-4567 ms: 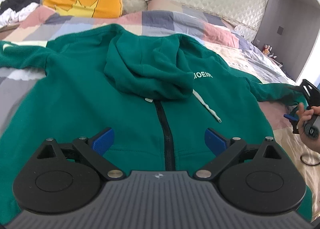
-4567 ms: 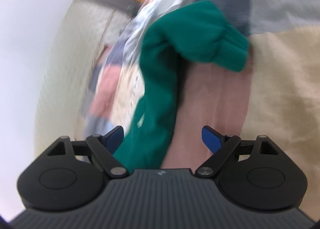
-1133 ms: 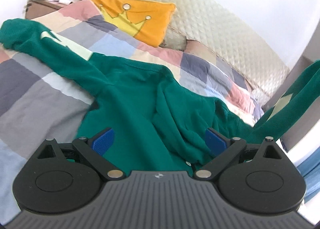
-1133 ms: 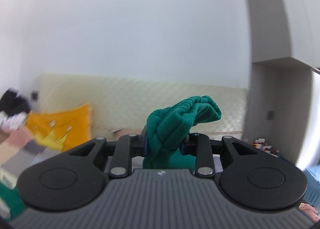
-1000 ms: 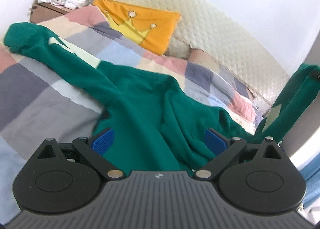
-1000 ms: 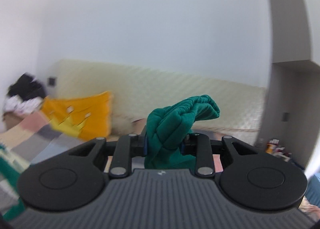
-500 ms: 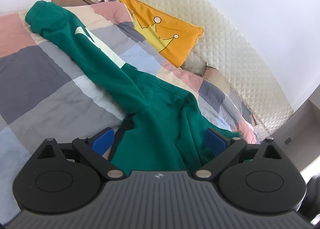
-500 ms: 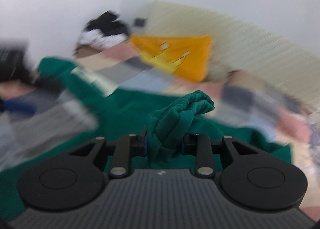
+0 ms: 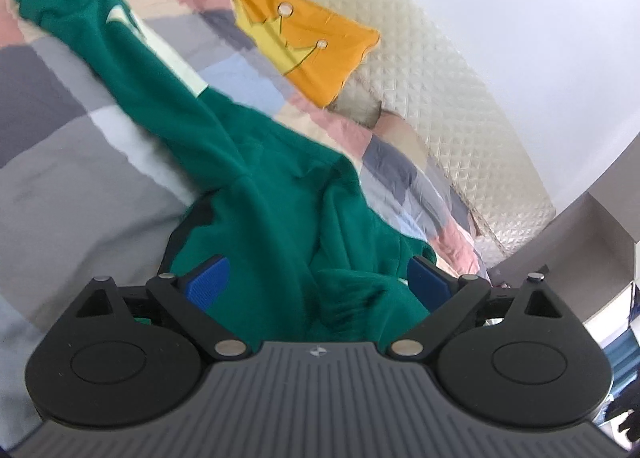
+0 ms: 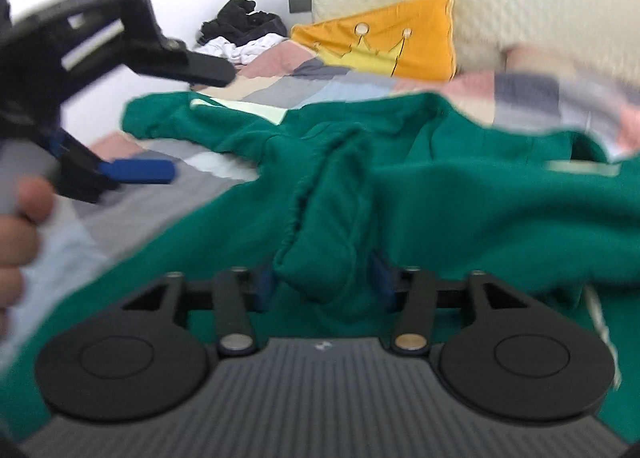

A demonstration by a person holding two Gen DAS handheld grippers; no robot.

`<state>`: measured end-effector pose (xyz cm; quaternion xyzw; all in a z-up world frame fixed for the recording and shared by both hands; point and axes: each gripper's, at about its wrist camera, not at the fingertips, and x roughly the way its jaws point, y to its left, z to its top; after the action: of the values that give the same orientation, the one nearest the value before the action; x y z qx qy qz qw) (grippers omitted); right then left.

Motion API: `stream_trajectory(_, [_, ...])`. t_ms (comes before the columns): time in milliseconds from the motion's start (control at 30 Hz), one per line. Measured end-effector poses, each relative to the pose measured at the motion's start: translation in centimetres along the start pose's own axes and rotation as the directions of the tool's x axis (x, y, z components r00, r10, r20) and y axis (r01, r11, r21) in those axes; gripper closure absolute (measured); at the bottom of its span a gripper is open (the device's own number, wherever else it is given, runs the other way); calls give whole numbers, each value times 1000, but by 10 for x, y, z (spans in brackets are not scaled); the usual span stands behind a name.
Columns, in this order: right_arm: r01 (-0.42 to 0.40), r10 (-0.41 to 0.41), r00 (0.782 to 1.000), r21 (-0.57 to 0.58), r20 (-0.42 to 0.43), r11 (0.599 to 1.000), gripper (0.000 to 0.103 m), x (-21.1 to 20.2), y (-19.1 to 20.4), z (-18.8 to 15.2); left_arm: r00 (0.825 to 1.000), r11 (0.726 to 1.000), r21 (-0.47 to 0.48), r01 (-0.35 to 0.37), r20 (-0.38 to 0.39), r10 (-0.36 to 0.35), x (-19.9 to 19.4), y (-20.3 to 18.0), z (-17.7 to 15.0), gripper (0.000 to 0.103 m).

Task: Fold large clothes
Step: 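Lower the sleeve onto the hoodie body with the right gripper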

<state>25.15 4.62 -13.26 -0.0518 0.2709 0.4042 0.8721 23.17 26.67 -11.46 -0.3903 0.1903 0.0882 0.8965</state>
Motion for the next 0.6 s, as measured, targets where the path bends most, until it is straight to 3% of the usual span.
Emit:
stream_trajectory(67, [-29,29,1000,45,2,999,37,-17,-7,0,1000,999,33,11,4,-11,0,-6,-3,9])
stream_trajectory(167, [-30,28,999,164,14,986,37,-44,-28,-2,999,997,59,49,-1,-49,-2,-14,-8,12])
stream_trajectory(267, [16,-38,997,316,63,949,31,-67,-56,-6,999,995,88,35,-14,-34,1,-23,-16,16])
stream_trajectory(433, [51,-132,988,630,83,775,29,-67,-114,-20,995,987,138,-82,-38,88,13,-31,-34,20])
stream_trajectory(600, [35,-144,987,783,70,621,29,-48,-158,-42,978,979,123,-164,-107,177,33,-20,-48,21])
